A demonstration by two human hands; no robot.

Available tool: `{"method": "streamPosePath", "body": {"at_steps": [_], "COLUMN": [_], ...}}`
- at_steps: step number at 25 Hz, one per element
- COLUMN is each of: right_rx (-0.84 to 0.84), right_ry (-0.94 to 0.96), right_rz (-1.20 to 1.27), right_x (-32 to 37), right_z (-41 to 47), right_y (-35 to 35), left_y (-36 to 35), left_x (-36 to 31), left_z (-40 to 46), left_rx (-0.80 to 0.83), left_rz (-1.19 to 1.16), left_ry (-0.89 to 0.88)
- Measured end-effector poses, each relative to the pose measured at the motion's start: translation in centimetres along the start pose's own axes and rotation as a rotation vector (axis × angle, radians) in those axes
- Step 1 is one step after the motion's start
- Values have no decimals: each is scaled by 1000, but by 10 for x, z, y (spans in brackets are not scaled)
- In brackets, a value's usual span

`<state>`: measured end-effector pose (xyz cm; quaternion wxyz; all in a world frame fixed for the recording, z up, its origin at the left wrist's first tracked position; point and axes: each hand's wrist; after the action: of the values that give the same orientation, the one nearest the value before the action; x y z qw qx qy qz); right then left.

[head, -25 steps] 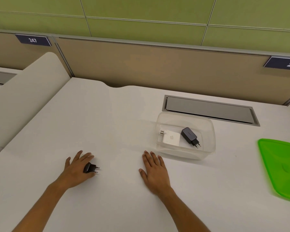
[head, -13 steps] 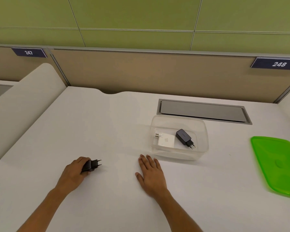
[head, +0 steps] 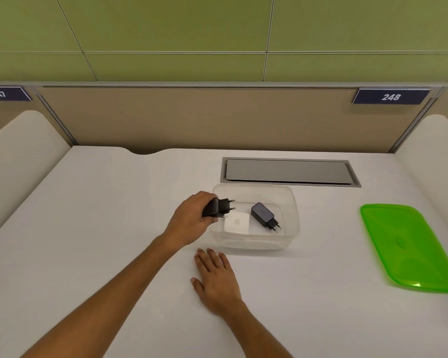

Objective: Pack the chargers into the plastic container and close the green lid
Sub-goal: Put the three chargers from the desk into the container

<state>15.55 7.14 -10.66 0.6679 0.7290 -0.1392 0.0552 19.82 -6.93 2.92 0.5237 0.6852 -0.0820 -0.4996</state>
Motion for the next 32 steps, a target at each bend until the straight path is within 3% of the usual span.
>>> {"method": "streamPosePath", "body": {"at_steps": [7,10,16,24,32], "right_rx": [0,9,-1,-36,-22], "right_ry": [-18,-28,-20,5,0], "right_rz": [21,29,42,45,49], "right_x": [0,-1,-2,-4,-2], "right_z": [-1,1,4,7,5], "right_y": [-2,-3,-10,-17,-12], "left_y": [-48,-61,-77,-87,-77], "left_x": [-39,-34,-16,-13,-9], "left_z": [72,91,111,110,98], "left_rx": [170,205,297,401,355], "left_rz": [296,450,545,445,363], "left_ry": [-125,-86,19,75,78]}}
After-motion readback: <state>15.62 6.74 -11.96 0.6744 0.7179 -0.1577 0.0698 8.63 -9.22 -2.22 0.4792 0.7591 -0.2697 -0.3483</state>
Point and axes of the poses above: each hand's wrist, its own z-axis towards the middle knuckle, its own y-axis out of the back of the hand, x = y × z, and after that the axes turned 4 degrees about x, right-handed
